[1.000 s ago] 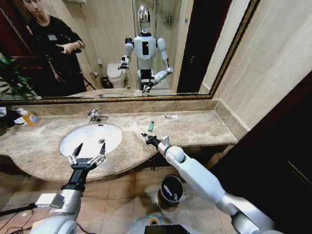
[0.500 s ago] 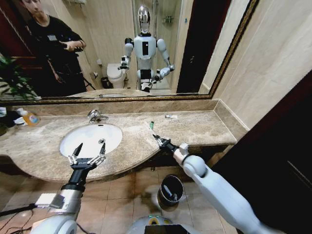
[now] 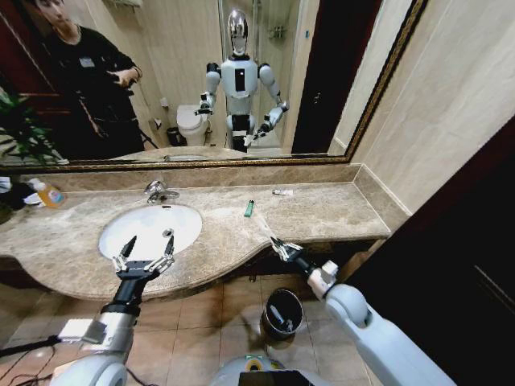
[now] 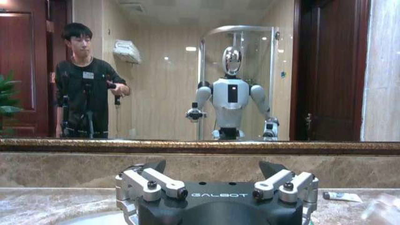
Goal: Pick up the trash from the sink and place it in the trash bin.
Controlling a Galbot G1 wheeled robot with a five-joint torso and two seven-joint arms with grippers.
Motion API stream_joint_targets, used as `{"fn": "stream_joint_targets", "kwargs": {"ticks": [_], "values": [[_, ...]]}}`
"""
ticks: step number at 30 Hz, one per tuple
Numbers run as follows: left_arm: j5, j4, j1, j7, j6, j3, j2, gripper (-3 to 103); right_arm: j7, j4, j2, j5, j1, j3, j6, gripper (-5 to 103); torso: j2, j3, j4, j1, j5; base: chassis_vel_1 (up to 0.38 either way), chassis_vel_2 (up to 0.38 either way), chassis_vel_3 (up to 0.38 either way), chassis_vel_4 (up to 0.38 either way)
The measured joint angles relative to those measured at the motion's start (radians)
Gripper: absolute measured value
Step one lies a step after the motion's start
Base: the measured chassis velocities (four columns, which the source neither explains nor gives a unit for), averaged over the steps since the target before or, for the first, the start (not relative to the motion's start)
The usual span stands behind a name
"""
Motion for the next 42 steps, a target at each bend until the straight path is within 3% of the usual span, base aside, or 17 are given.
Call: {"fn": "stream_joint_targets", "kwargs": {"ticks": [8, 19, 29, 42], "values": [[0.000, 0.000, 0.000, 0.000, 0.000, 0.000, 0.000, 100, -0.165, -0.049, 0.062, 0.042, -0.133, 0.157, 0.102, 0, 0.000, 0.000, 0.0000, 0.000, -0.0003, 0.000, 0.000, 0.000, 0.000], [0.000, 0.000, 0.000, 0.000, 0.000, 0.000, 0.000, 100, -0.181, -0.256, 0.126, 0.049, -0.135, 0.187, 0.162, 0, 0.000, 0.000, 0.0001, 0.000, -0.0002, 0.000, 0.000, 0.000, 0.000], [0.000, 0.000, 0.000, 0.000, 0.000, 0.000, 0.000, 100, -0.263, -0.405, 0.163, 0.033, -0.178, 0.202, 0.232, 0, 0.000, 0.000, 0.0000, 0.000, -0.0002, 0.000, 0.000, 0.000, 0.000], [0.000, 0.000, 0.000, 0.000, 0.000, 0.000, 0.000, 100, -0.256, -0.681, 0.261, -0.102, -0.060, 0.158, 0.259, 0, 0.000, 0.000, 0.0001, 0.000, -0.0002, 0.000, 0.000, 0.000, 0.000]]}}
